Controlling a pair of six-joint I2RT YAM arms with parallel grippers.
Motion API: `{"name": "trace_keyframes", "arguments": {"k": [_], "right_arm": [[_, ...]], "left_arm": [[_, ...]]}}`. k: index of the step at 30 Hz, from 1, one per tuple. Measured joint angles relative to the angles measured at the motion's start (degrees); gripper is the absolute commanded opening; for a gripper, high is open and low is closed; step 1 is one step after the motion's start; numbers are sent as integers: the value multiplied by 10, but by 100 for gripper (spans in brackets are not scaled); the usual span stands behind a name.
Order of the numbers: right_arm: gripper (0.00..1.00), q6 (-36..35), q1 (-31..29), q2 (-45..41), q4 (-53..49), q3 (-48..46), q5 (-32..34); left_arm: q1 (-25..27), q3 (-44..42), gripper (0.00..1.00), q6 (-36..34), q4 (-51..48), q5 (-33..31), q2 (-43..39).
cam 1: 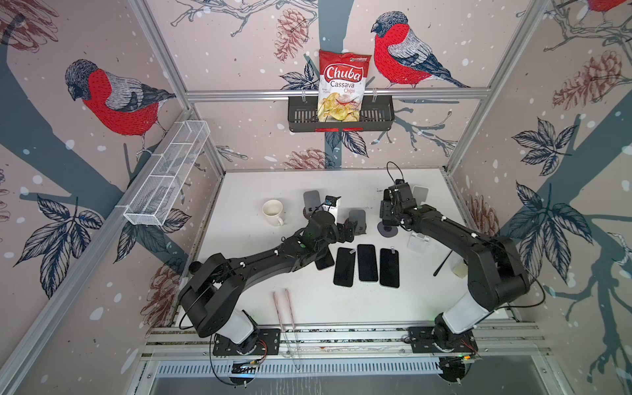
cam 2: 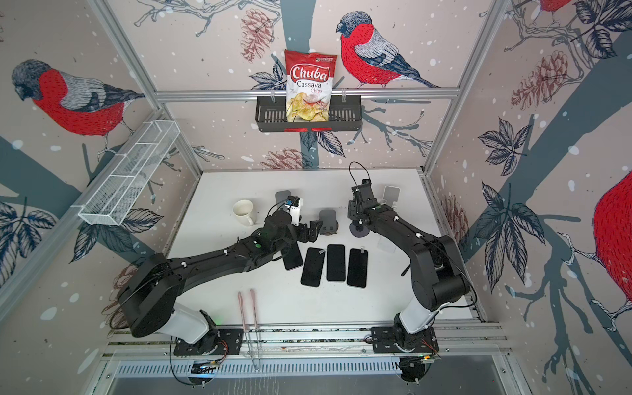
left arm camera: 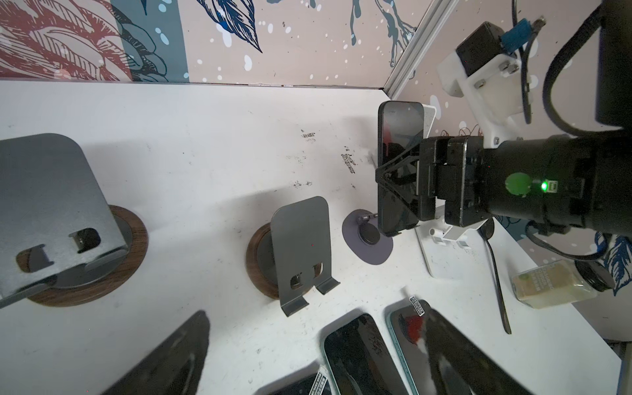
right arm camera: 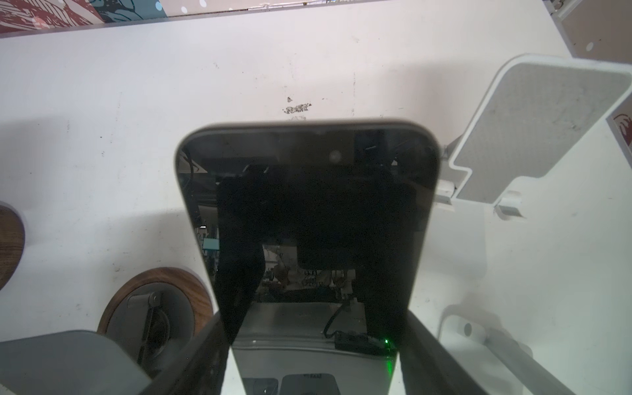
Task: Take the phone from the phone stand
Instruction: 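Close the right gripper on the black phone's top edge, then lift the black phone off the purple-disc stand with the right gripper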
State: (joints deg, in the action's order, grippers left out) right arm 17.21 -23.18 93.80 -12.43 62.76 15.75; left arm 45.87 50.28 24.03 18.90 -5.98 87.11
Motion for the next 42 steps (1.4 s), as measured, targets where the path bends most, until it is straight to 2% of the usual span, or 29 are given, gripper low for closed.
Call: {"name": "trace_keyframes", "arguments": {"k": [42], "right_arm": [[65,-7,0,-38,-14,8,-19]], "left_arm": [[0,-9,96,0,-1,0,-12]]}}
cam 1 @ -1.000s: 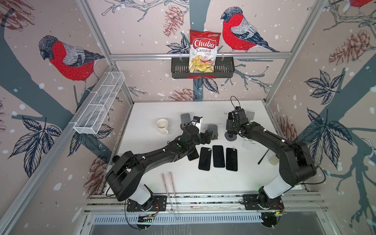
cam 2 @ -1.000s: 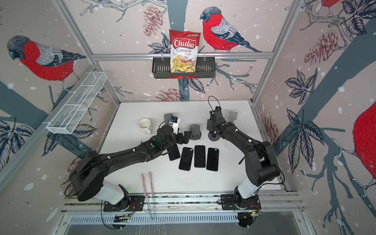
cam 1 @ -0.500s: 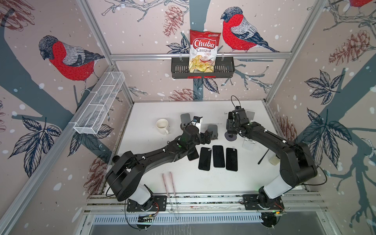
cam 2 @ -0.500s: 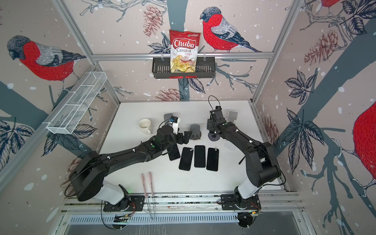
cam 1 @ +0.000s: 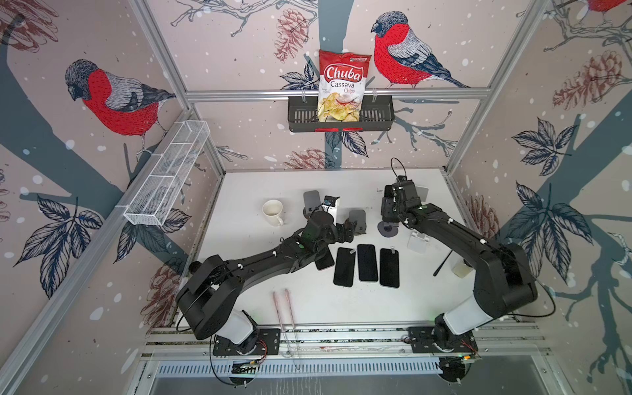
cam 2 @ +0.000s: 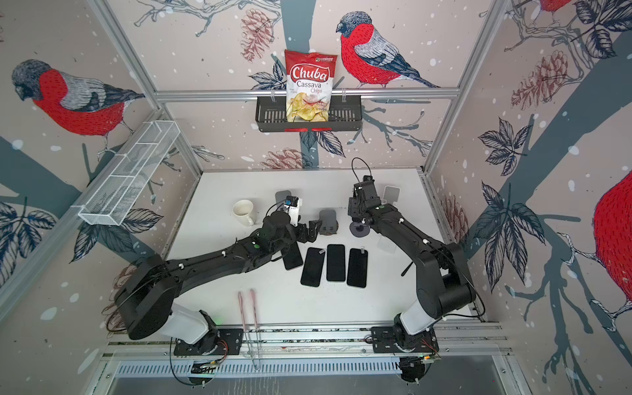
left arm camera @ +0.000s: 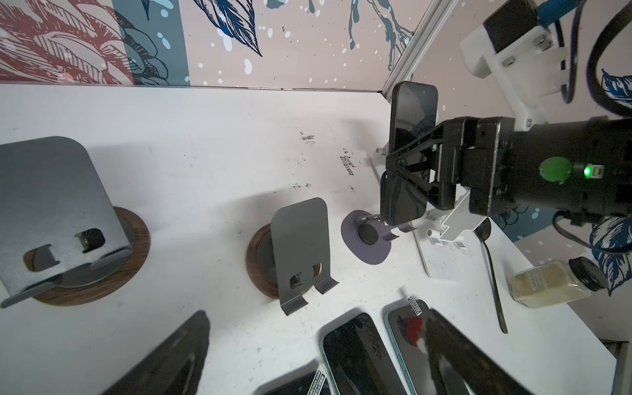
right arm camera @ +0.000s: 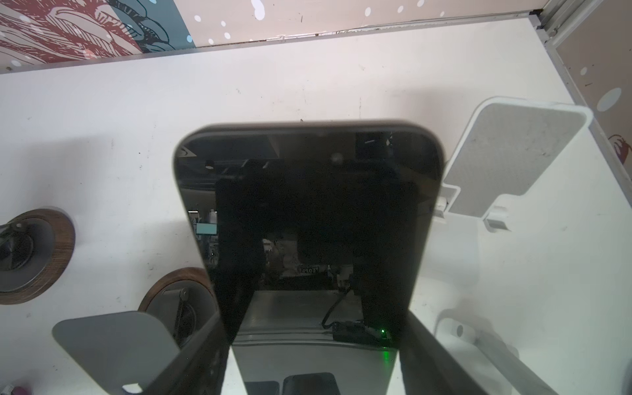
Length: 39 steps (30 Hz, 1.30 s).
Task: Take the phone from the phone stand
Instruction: 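Lift the black phone off the purple-disc stand with the right gripper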
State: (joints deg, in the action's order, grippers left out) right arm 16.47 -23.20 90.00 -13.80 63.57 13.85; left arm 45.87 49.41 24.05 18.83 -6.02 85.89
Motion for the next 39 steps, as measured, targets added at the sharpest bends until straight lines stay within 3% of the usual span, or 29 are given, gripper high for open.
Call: {"name": "trace_keyframes", "arguments": {"k": [27,39], "right_arm": [[65,0,-30,-51,-35,18,-23],[64,16,-44,-96,-74,-22,-25]], "left_arm": [[0,-45,96,1,5,-4,-43],[0,-58,96,1,19,-6,-55]]}}
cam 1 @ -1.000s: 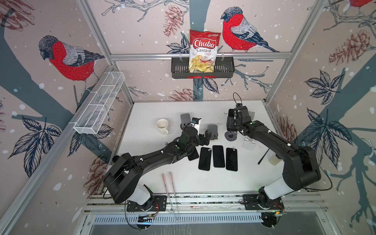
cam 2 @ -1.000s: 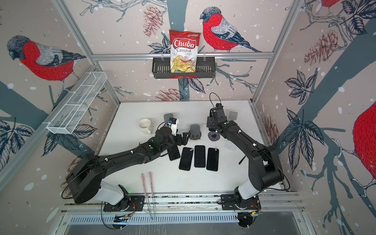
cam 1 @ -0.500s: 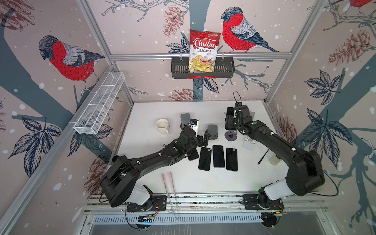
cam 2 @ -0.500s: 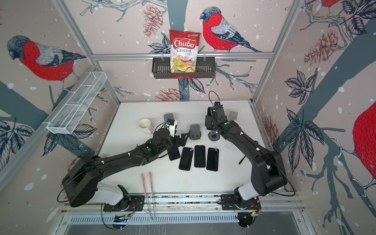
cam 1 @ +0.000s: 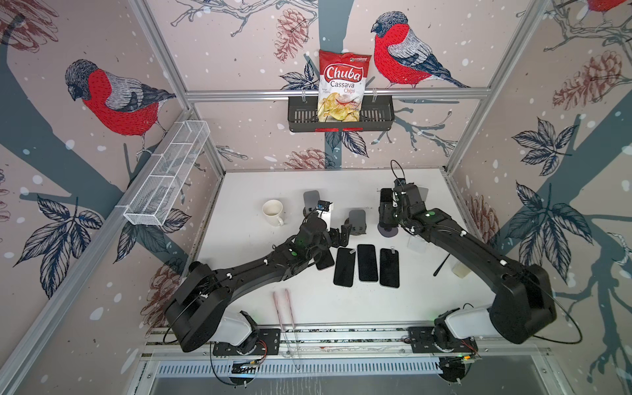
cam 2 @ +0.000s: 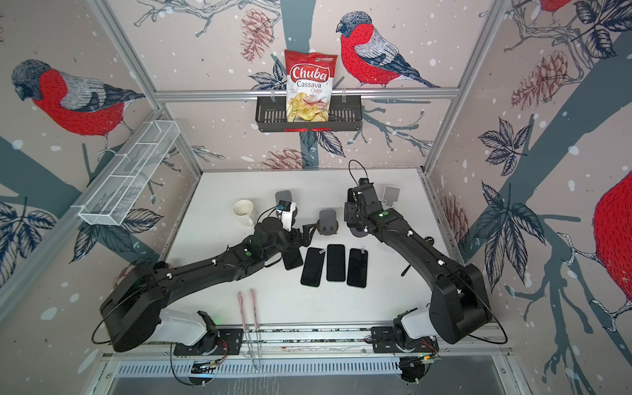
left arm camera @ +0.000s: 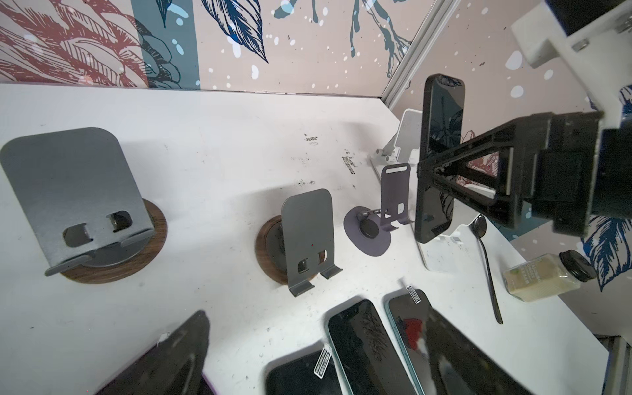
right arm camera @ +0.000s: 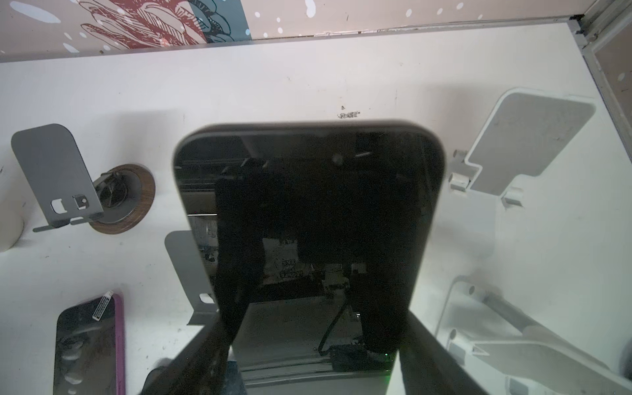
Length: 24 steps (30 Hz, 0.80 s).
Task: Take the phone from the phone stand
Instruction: 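Lift the black phone off the purple-disc stand with the right gripper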
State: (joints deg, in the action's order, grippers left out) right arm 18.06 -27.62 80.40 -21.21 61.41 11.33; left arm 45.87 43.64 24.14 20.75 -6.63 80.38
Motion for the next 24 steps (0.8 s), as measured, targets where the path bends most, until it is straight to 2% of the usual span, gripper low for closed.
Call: {"name": "trace_keyframes", "arguments": {"k": [18,24], "right_arm": [[64,77,-18,-49,-77,-91,-11],[64,106,-24,-59,-94,-101,-8]], "left_arm": [[0,-20,96,-11,8,-1,-23],[-1,-41,96,-16,14,-30,-45]]}}
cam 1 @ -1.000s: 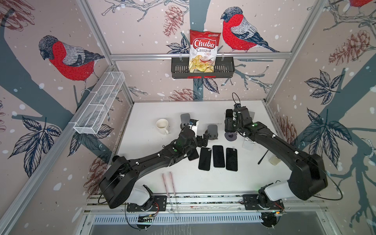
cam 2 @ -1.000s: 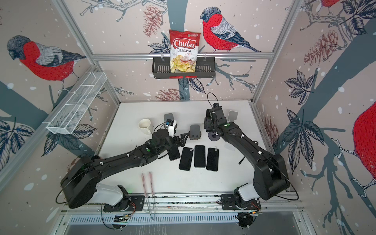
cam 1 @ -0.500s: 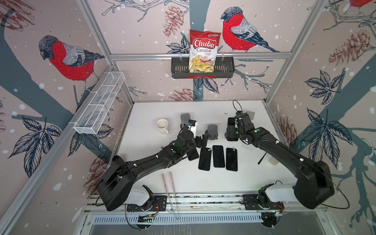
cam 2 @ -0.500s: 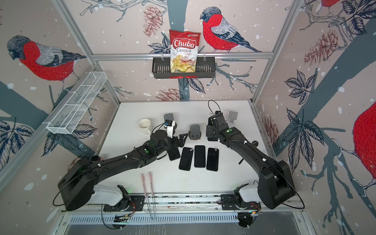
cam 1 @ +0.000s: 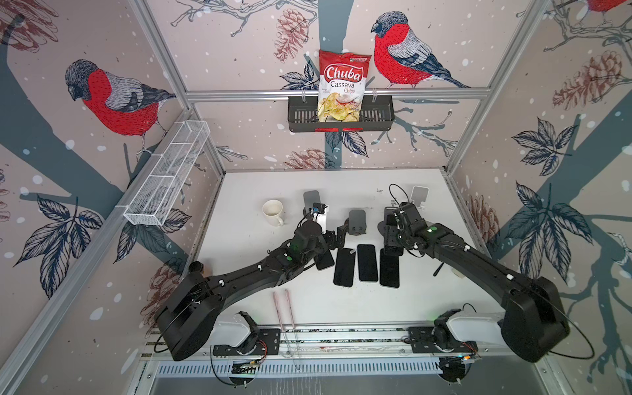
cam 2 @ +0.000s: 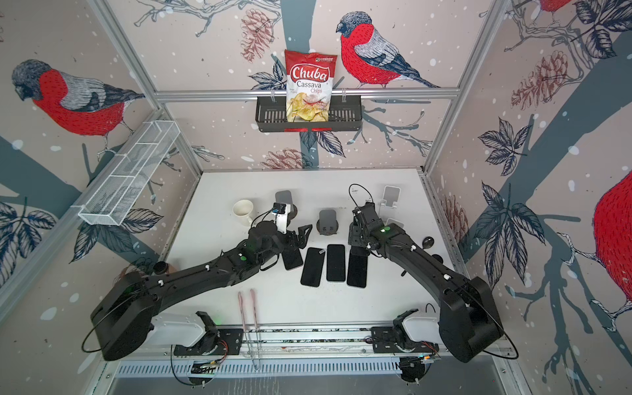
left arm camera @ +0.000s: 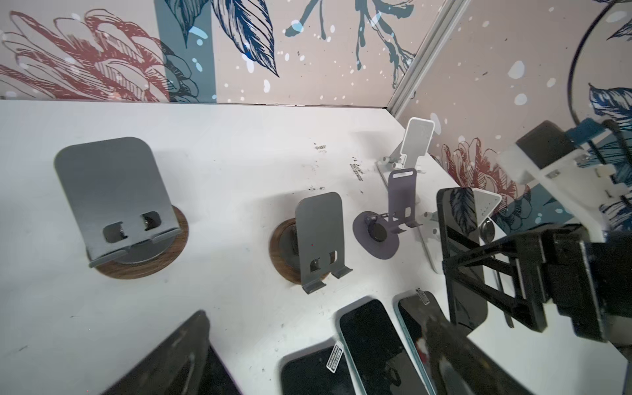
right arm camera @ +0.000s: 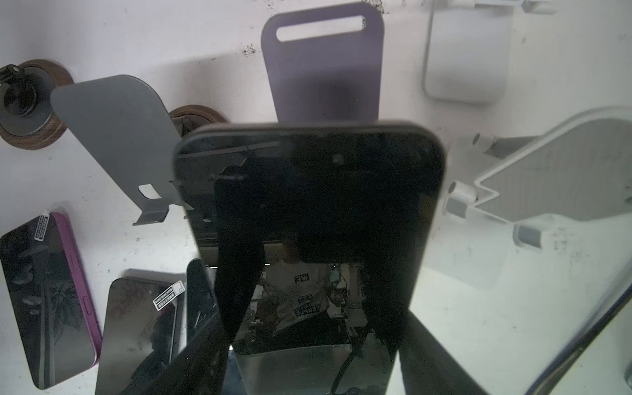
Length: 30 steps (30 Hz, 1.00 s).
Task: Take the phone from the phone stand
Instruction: 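Carry the black phone toward the row of flat phones and lower it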
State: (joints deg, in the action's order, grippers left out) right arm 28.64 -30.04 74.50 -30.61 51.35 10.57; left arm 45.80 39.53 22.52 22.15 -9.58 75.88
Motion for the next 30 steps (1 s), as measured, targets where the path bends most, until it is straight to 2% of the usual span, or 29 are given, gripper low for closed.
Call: {"name": "trace_keyframes", "arguments": {"k": [12,19,30], "right_arm": [[64,2,-33,11,-13,11,3],[64,3,-33,18,-25,11,18],[64,49,-10,7,-77,-22,26]], "left_arm": [[-11,-27,96,-5,15,-31,-34],[-17,-35,96,-4,15,-40,-51],[-20,-45,96,-4,16,-39,-52]]}}
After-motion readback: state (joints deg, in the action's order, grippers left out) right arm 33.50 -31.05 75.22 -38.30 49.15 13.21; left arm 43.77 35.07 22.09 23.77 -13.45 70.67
